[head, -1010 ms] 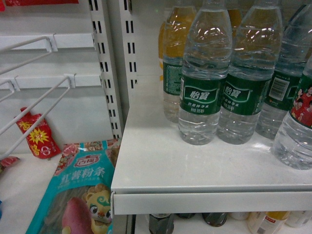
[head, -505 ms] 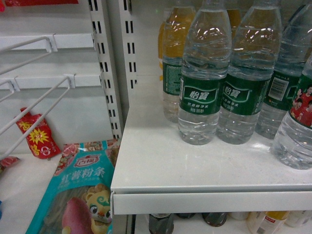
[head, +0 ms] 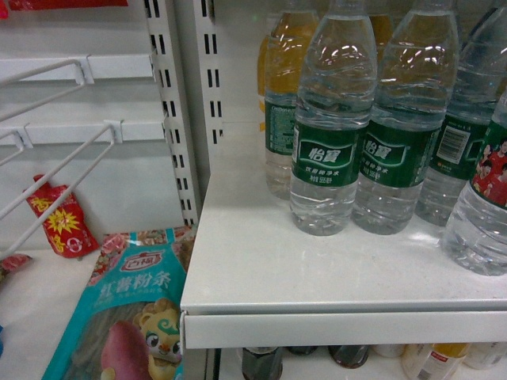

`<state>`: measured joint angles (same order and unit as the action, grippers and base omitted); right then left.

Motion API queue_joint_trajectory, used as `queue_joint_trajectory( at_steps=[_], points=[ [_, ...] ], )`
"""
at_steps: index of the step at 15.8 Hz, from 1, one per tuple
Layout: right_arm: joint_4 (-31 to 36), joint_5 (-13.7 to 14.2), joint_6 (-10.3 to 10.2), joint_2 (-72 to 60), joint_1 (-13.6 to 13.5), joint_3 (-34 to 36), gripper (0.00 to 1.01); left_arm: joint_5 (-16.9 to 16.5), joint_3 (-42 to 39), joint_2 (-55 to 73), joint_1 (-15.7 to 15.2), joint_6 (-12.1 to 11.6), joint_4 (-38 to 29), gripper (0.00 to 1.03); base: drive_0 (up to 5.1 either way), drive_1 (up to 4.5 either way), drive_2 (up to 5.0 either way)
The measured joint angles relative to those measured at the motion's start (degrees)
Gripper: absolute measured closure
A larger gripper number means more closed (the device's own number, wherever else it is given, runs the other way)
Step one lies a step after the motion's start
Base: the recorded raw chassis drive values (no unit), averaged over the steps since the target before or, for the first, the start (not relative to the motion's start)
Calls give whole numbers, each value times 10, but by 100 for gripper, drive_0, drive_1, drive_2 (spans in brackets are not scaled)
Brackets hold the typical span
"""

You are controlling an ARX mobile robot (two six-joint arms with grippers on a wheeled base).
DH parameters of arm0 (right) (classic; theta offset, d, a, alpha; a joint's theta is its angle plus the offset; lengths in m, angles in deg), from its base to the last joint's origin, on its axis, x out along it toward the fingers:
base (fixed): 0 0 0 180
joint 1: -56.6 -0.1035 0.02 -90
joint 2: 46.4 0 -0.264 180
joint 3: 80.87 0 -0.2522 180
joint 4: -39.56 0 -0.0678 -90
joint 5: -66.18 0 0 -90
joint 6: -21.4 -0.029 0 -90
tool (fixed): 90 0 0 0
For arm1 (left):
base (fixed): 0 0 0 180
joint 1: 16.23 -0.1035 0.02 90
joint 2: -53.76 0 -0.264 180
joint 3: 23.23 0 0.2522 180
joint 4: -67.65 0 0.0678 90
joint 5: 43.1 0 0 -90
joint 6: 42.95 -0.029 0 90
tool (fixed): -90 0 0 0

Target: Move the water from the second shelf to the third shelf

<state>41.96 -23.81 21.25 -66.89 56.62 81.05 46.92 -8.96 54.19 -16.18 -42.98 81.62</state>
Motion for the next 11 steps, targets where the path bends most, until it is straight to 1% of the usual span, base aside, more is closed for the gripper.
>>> queue_joint_trajectory(
  at_steps=[5, 6, 8, 10, 11],
  points=[
    [-35, 0, 0, 56, 0, 18, 99, 0, 0, 0, 0, 0, 0, 5, 0, 0, 0],
    [-28, 0, 0, 66, 0, 29, 99, 0, 0, 0, 0, 0, 0, 5, 0, 0, 0],
    [-42, 0, 0, 86, 0, 37, 99, 0, 0, 0, 0, 0, 0, 5, 0, 0, 0],
    [-62, 0, 0, 106, 0, 37, 99, 0, 0, 0, 0, 0, 0, 5, 0, 0, 0],
    [-107, 0, 0, 134, 0, 36, 99, 0, 0, 0, 0, 0, 0, 5, 0, 0, 0]
  ],
)
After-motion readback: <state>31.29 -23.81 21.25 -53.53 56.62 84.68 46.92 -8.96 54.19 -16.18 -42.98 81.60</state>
